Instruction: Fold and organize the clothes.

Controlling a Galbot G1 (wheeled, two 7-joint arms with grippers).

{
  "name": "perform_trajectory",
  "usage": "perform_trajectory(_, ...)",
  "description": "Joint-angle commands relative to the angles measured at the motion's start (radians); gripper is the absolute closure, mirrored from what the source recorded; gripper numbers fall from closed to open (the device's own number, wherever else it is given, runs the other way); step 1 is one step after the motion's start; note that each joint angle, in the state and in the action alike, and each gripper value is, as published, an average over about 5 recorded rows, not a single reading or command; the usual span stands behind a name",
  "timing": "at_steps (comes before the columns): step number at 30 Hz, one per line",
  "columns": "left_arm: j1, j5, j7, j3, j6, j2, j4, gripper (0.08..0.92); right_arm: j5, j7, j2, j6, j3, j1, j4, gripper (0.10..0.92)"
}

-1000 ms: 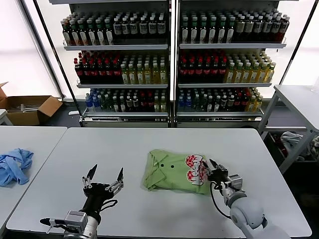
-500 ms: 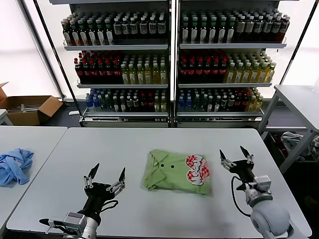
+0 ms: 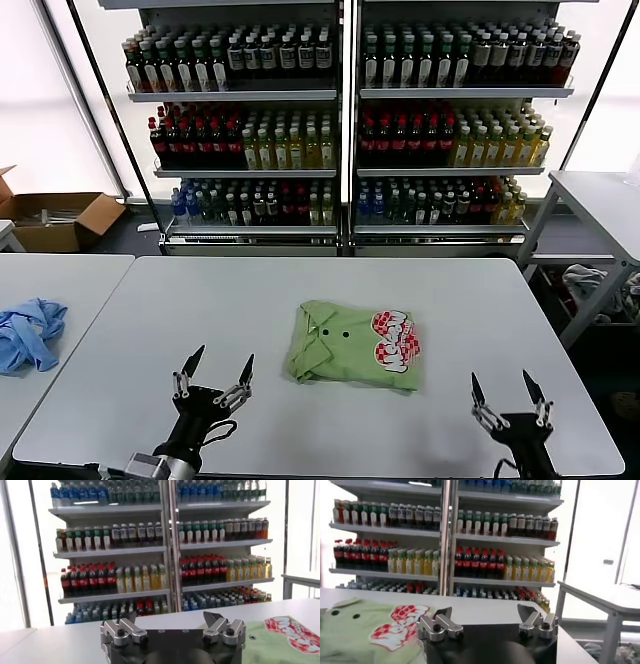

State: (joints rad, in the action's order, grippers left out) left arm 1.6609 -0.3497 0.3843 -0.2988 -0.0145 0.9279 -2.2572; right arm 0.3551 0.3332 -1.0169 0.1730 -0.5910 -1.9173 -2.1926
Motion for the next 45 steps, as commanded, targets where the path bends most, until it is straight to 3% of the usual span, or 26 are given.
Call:
perform_trajectory(1,0.100,-0.018,0.016,-0.022,0.162,-0.019,0.043,0.177,-0.057,-0.008,-0.042,0.332,-0.038,-0.264,-0.039,0.203)
perform_trajectory(14,0.181,0.001,0.020,-0.047,0.182,0.017,0.023,0.177,-0.059,-0.025,-0.007,0.378,0.011,-0.229,0.001,0.203)
perform_trajectory(45,0.188,-0.012,0.049,-0.055,0.169,0.007,0.020,0.177,-0.079,-0.024,-0.023,0.412,0.058,-0.270,0.030,0.203)
